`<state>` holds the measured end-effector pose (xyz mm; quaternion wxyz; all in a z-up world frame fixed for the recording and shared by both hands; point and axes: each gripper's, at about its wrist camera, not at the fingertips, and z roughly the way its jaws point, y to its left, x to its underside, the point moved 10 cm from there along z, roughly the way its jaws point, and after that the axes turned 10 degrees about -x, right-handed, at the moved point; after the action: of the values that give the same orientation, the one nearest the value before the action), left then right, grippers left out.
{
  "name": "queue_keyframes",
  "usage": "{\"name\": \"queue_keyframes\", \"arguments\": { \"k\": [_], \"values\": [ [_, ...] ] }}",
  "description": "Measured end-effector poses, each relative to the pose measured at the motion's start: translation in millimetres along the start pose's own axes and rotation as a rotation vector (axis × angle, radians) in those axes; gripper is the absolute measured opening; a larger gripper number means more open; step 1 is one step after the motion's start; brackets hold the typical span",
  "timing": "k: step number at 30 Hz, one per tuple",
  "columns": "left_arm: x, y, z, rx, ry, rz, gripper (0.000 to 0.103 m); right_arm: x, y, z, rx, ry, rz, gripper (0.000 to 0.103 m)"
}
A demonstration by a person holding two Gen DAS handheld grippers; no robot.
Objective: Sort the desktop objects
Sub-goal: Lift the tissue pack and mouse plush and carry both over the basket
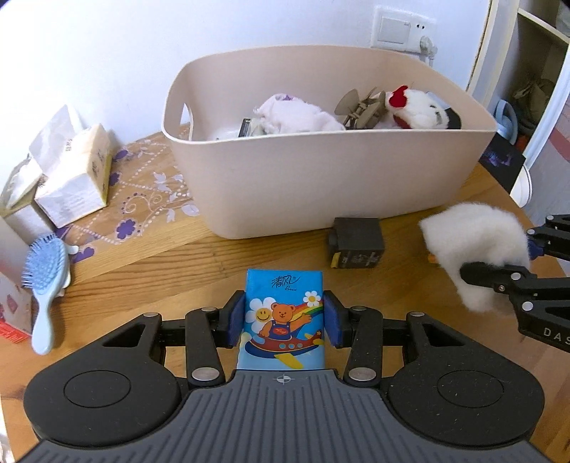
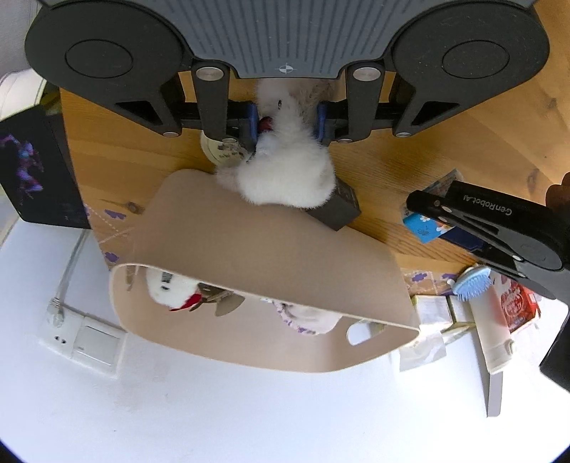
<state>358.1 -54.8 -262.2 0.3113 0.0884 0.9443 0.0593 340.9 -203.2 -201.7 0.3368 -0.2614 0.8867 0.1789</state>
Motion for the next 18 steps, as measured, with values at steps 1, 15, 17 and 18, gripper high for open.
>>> {"name": "queue_keyframes", "arguments": {
  "k": [1,15,17,18],
  "values": [
    [0.1,-0.4,-4.0,-0.002,-0.005,0.001,0.046,0.9,-0.2,-3.8,0.001,-0.003,0.001,0.027],
    [-2.7,-5.6,-66.2,-0.026,-0.085,0.0,0.046,5.7,0.3,-64.4,0.028,-0.051,-0.038,0.027],
    [-6.4,-5.8,-74.4,-0.028,-0.1,0.0,0.046,2.5,2.1,-70.4,0.03,-0.06,-0.05,0.027],
    [-8.5,-5.6,-77.8,-0.031,-0.106,0.0,0.046,0.0,2.3,-73.6,0.032,-0.063,-0.06,0.027]
  ]
}}
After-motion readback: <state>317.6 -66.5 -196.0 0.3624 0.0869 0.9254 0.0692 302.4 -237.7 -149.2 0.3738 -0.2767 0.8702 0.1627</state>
